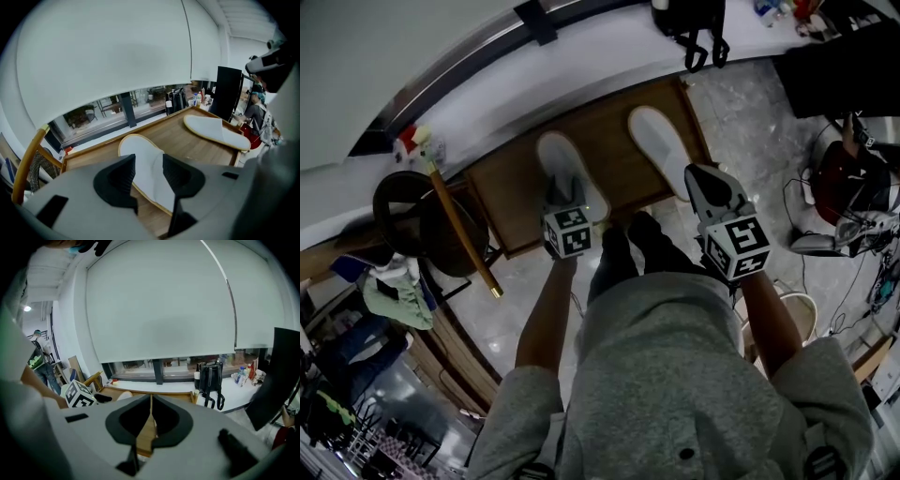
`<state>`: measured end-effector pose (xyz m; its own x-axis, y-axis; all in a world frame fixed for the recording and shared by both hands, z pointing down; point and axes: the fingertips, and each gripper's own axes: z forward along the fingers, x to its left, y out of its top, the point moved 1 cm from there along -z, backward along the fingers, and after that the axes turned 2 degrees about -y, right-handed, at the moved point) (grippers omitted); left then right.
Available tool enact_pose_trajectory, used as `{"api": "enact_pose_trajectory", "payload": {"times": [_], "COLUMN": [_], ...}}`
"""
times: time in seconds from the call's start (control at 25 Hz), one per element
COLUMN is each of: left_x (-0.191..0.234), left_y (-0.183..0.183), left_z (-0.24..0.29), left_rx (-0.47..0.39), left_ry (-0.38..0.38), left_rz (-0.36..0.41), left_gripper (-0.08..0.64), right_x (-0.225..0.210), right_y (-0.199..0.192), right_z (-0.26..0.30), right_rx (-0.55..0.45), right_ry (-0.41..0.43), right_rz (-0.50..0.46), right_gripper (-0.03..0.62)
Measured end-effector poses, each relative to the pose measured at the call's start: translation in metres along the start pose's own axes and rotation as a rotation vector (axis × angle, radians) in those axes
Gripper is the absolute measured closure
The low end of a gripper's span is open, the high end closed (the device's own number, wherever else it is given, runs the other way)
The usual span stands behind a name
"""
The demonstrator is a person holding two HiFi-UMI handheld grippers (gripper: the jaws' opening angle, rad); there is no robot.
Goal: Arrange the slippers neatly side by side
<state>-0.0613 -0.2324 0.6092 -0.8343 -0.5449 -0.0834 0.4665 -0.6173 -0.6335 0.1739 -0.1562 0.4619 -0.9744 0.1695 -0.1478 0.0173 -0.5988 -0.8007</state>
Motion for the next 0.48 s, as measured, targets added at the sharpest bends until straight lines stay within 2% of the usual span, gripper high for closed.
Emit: {"api": "enact_pose_trajectory", "payload": {"times": [0.48], "left_x": [-0.002], "left_y": [0.017], "left_z": [-0.036], "left_rx": [-0.059], "left_ry": [0.037], "left_rz": [-0.096], "left_gripper": [0.377], "right_x": [-0.013], "right_y": [-0.026], "right_z": [0.034], "right_rx": [0.076], "right_ry": [0.075], "right_rz": [-0.019], "right_gripper": [0.55]}}
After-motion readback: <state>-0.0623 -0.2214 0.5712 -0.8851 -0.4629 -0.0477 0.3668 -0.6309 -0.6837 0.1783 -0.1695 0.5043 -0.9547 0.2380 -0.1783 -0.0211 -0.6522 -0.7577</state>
